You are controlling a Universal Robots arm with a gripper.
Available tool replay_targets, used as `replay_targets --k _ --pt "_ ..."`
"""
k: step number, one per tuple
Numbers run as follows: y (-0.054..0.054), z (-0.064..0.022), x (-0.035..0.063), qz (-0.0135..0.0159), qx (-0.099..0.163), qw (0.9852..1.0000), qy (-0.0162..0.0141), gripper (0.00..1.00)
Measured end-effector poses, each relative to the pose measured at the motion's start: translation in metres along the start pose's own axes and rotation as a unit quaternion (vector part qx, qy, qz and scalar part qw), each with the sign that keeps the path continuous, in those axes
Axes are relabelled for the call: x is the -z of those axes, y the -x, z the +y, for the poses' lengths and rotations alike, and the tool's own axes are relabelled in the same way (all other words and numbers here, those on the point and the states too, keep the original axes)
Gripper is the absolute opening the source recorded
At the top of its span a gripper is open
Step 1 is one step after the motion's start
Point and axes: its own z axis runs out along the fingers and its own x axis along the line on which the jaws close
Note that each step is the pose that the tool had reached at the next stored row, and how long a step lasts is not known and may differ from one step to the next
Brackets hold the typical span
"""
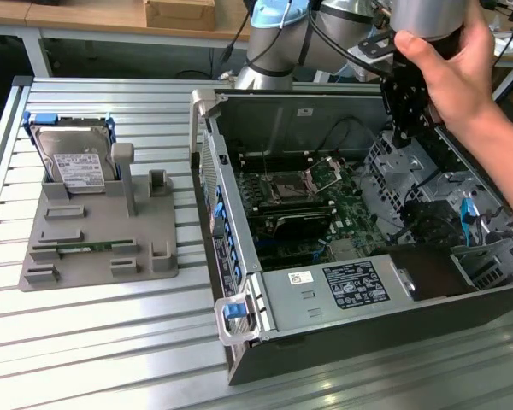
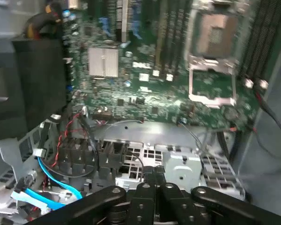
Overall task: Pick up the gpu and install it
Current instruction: 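Press down on the gpu until it lock into place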
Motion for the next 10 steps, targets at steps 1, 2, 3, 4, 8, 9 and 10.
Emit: replay_targets --k 1,2,3,4,8,9,10 --pt "0.0003 -0.0003 0.0005 0.0007 -0.005 1.0000 0.0003 0.11" --pt "0.0003 -0.0003 0.0005 0.0007 -0.005 1.0000 0.0003 0.11" --pt "0.0002 -0.0003 0.0005 0.0008 -0.005 1.0000 0.0002 0.11" --pt "0.0002 -0.0003 0.0006 0.0008 -0.005 1.0000 0.0003 0.11" --pt "0.0002 -0.0003 0.0006 0.0008 -0.005 1.0000 0.0003 0.11" --pt "0.0002 -0.0003 0.0006 0.0008 -0.005 1.0000 0.0003 0.11" --pt "0.0002 -0.0003 0.0005 0.0007 -0.005 1.0000 0.0003 0.11"
